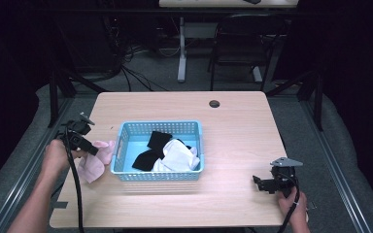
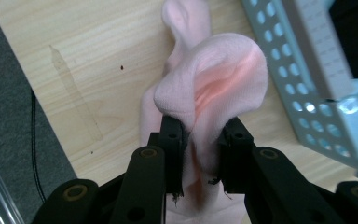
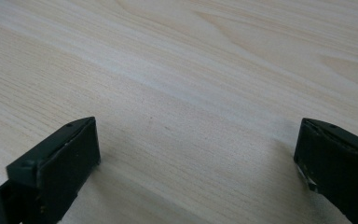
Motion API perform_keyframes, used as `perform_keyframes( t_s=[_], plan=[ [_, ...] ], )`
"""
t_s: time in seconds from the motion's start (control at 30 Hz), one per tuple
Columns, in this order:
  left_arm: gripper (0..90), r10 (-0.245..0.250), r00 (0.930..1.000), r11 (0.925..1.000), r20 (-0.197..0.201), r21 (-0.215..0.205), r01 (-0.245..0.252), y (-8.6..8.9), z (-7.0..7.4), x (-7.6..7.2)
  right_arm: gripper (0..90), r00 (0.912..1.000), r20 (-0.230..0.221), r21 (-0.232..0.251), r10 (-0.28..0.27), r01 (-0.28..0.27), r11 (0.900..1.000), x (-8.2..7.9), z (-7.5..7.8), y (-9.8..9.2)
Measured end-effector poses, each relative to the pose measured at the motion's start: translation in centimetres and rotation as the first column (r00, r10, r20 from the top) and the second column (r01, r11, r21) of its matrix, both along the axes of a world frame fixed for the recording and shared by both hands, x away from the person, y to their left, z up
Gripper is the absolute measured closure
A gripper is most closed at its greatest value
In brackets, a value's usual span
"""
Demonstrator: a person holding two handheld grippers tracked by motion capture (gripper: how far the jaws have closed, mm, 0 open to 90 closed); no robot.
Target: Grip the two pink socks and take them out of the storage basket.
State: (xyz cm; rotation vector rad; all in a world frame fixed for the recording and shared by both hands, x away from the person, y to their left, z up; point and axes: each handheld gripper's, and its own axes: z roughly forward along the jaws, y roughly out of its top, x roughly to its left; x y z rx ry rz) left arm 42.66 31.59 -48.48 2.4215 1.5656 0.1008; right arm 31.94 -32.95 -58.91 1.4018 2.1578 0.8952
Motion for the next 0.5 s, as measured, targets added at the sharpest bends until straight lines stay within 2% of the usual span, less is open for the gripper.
perform_keyframes(
  t_s=[0.17,0.27,0.3,0.33,0.37,0.4,0.43,0.5],
  plan=[
    [71.6,0.02,0.9998,0.9995,-0.003,-0.024,-0.02,0.2,-2.0,0.3,0.0,1.0,-0.002,-0.001,-0.001,0.001,1.0,0.0,0.0,0.0],
    [69.4,0.025,0.9997,0.9992,-0.002,-0.03,-0.025,0.3,-2.3,0.2,0.0,1.0,-0.003,0.0,0.0,0.0,1.0,0.0,0.0,0.0],
    [63.1,0.032,0.9995,0.9989,0.006,-0.034,-0.032,0.3,-2.5,0.1,0.0,1.0,0.0,0.0,0.0,0.0,1.0,0.0,0.0,0.0],
    [63.1,0.034,0.9994,0.999,0.004,-0.03,-0.034,0.3,-2.5,0.1,0.0,1.0,0.0,0.0,0.0,0.0,1.0,0.0,0.0,0.0],
    [51.2,0.051,0.9985,0.9984,0.02,-0.027,-0.051,0.3,-2.6,-0.1,0.0,1.0,0.0,0.0,0.001,-0.001,1.0,0.0,0.0,0.0],
    [44.5,0.051,0.9985,0.9984,0.02,-0.027,-0.051,0.3,-2.6,-0.1,0.0,1.0,-0.003,-0.001,0.0,0.0,1.0,0.0,0.0,0.0],
    [44.5,0.059,0.9979,0.9981,0.027,-0.022,-0.058,0.4,-2.5,-0.2,0.0,1.0,-0.003,-0.001,0.0,0.0,1.0,0.0,0.0,0.0],
    [31.1,0.077,0.9959,0.9968,0.047,-0.023,-0.076,0.5,-2.3,-0.5,0.0,1.0,0.0,-0.001,0.0,0.0,1.0,0.0,0.0,0.0]
  ],
)
